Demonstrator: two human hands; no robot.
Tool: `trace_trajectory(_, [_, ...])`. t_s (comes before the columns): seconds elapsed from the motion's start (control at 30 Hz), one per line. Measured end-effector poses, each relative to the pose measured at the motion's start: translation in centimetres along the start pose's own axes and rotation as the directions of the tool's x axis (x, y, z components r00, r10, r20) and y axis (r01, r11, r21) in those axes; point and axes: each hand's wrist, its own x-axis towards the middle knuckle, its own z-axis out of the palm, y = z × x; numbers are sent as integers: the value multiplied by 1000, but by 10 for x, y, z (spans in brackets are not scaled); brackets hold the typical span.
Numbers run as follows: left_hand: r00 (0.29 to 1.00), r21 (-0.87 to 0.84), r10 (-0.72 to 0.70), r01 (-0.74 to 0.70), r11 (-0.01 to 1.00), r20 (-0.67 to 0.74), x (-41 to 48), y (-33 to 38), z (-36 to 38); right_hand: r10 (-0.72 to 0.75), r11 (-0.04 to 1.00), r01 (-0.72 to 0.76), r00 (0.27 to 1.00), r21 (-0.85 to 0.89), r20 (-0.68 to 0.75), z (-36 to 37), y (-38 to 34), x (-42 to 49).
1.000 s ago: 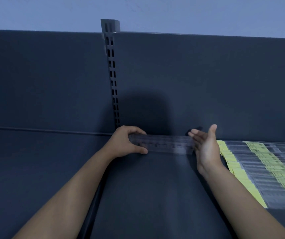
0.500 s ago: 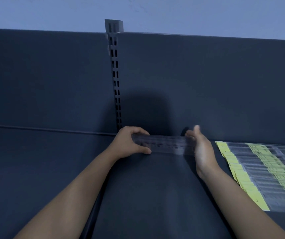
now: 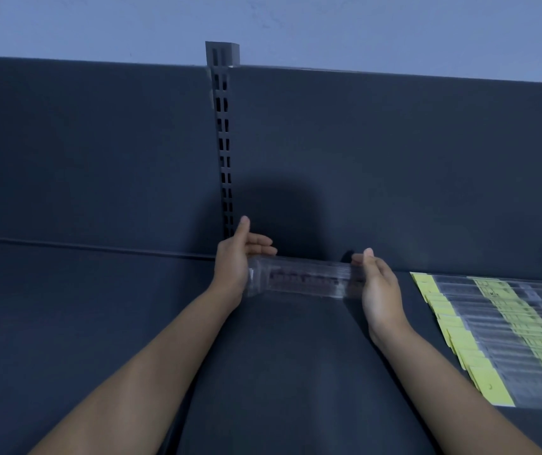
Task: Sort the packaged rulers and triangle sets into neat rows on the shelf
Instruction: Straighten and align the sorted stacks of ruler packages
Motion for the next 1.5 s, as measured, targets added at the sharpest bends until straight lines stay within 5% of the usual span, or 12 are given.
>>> trace_trajectory(0.1, [968, 198, 94, -142, 970, 234, 4, 6, -10, 11, 1000, -11, 1000, 6, -5, -1, -2, 2])
trace_trajectory(0.2, [896, 469, 103, -320, 823, 431, 7, 5, -24, 10, 1000, -10, 1000, 4, -14, -2, 0, 2])
trace_trajectory(0.47, [857, 524, 143, -426, 737, 495, 10, 1, -27, -25, 1000, 24, 1000, -17, -16, -1, 1, 1])
trace_trajectory(0.6, [852, 557, 128, -438, 705, 508, 9, 4, -28, -111, 959, 130, 990, -254, 87, -7, -2, 3])
trace_trajectory(0.7, [839, 631, 130, -491, 601, 529, 6, 8, -29, -222, 771, 304, 952, -560, 211, -13, -2, 4])
trace_trajectory(0.87, [777, 784, 194, -619, 56, 599, -2, 10, -25, -313, 322, 488, 864, -812, 395, -16, -6, -1])
trace_trajectory(0.93, [750, 767, 183, -641, -33, 635, -6, 7, -19, -298, 170, 511, 842, -842, 451, -16, -7, -2])
trace_trajectory(1.13, [749, 751, 91, -660, 18, 656, -12, -2, -3, -164, 166, 586, 810, -793, 564, -10, 0, -2])
trace_trajectory(1.5, [812, 812, -28, -581, 47, 583, -28, -5, 6, -104, 150, 562, 827, -814, 552, -5, -2, -10])
